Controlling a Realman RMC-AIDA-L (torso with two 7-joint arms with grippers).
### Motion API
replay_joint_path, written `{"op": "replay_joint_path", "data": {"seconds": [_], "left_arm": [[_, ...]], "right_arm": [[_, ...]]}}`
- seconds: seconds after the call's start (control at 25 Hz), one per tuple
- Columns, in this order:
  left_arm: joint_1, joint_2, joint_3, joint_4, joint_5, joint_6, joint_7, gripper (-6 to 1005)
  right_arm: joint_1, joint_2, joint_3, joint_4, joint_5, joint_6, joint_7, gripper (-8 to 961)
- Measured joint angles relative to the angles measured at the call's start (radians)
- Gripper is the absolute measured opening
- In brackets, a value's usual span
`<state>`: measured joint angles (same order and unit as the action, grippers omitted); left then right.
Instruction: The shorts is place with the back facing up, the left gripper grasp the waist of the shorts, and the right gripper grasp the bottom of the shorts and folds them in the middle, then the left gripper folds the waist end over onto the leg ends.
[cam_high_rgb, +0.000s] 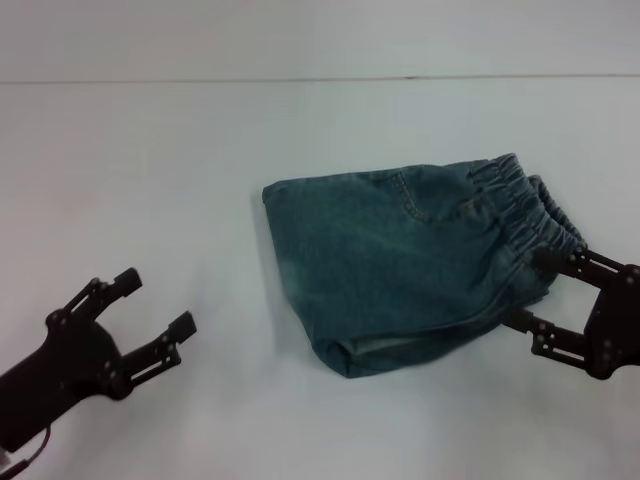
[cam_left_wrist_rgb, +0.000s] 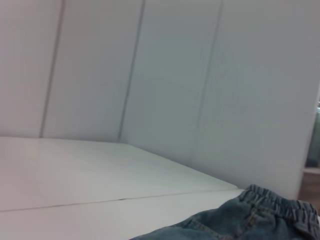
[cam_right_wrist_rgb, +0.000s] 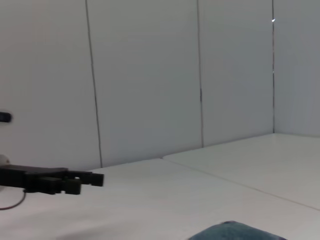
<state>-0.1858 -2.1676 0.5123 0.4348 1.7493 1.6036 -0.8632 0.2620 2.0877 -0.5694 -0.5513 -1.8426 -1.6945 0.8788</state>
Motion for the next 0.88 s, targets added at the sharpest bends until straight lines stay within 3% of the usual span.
{"op": "replay_joint_path", "data": {"seconds": [0.48, 0.88], "left_arm": [[0.015, -0.001, -0.037, -0.073, -0.007, 0.011, 0.108, 937], [0.016, 0.0, -0.038, -0.075, -0.002, 0.011, 0.112, 937]], "right_arm": [[-0.006, -0.001, 0.012, 0.074, 0.006, 0.031, -0.105, 938], [0.008, -0.002, 0.004, 0.101, 0.001, 0.037, -0.121, 939]]}}
